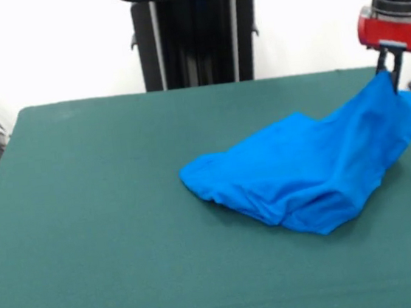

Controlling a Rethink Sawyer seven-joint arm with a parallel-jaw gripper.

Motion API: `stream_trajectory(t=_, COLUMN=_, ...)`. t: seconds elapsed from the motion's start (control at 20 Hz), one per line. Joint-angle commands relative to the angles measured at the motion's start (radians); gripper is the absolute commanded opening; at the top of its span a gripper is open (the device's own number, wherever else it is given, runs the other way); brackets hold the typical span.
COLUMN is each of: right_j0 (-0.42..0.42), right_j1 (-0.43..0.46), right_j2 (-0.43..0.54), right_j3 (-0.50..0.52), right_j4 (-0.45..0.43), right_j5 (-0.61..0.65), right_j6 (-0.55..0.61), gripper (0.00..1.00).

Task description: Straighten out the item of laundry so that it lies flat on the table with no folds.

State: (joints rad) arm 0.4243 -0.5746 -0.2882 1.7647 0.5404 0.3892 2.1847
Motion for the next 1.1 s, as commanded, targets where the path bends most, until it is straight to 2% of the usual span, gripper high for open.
stream_trajectory(t=0.05, right_j0=0.052, right_j1=0.077, right_j2=0.011, right_j3=-0.059, right_j4=0.081, right_j5=0.035, right_j6=0.352, gripper=0.00)
stream_trajectory(t=0.95, right_j0=0.086, right_j1=0.087, right_j2=-0.011, right_j3=-0.102, right_j4=0.079, right_j5=0.072, right_j6=0.436, gripper=0.00)
stream_trajectory(t=1.1, right_j0=0.109, right_j1=0.105, right_j2=-0.046, right_j3=-0.123, right_j4=0.057, right_j5=0.079, right_j6=0.444, gripper=0.00)
